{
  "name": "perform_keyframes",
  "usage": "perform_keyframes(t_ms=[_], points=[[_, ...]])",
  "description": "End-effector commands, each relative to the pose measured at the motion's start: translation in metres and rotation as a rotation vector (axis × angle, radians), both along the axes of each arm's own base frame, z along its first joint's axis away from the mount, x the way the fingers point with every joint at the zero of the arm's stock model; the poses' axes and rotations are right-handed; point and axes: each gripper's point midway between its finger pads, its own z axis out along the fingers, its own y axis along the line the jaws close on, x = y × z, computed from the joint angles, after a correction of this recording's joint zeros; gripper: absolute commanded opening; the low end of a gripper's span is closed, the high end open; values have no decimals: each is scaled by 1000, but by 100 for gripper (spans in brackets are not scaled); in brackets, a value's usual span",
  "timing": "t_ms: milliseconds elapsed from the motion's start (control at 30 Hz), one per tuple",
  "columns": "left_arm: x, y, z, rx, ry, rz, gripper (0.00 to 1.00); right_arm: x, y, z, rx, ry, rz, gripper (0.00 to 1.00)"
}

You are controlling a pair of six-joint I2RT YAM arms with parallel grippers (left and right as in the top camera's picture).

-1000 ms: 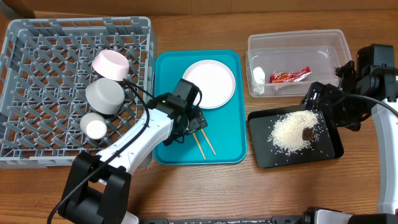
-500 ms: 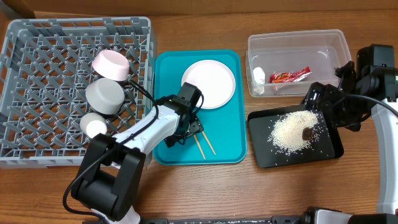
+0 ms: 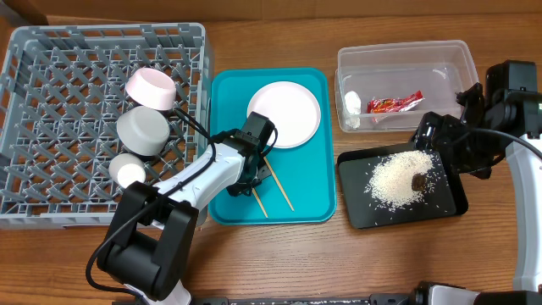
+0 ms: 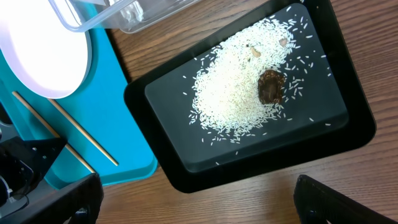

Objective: Sort waste into correct bins and load items into the dishwasher
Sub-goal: 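Grasp one chopstick and insert it upright into the dish rack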

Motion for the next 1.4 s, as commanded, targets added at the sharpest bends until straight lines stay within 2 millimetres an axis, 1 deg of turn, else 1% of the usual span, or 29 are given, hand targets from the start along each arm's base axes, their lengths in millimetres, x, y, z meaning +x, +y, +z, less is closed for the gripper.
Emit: perform_keyframes(t_ms=[0,67,167,267,333,367,433,500,567,633,700,800,1000,1167,1267,1367], points=[[-1,4,-6,29,13,8,4,1,-1,5,-3,-20,0,100],[2,5,2,32,16,10,4,1,-1,5,-3,-20,0,100],[12,8,27,38,0,-2,4,0,0,5,-2,-16,0,100],[31,7,63,31,-60,-114,4,0,0,5,-2,-16,0,100],[46,6,93,38,-122,-251,4,0,0,5,-2,-17,0,100],[51,7,106,47,-141,-309,4,0,0,5,-2,-17,0,100],[57,14,131,69,-160,-403,4,0,0,5,-2,-16,-1,100],[62,25,149,99,-165,-465,4,0,0,5,-2,-16,0,100],[65,39,165,135,-164,-517,4,0,0,5,-2,-17,0,100],[68,54,174,159,-162,-566,4,0,0,5,-3,-17,0,100],[72,66,176,174,-162,-591,4,0,0,5,-2,-17,-1,100],[78,87,174,191,-154,-593,4,0,0,5,-2,-17,0,100],[90,119,165,199,-143,-523,4,0,0,5,-3,-17,0,100],[101,134,147,195,-120,-484,4,0,0,5,-3,-18,0,100],[103,137,134,191,-91,-479,4,0,0,5,-3,-18,0,100],[104,137,127,186,-72,-479,4,0,0,5,-3,-17,0,100]])
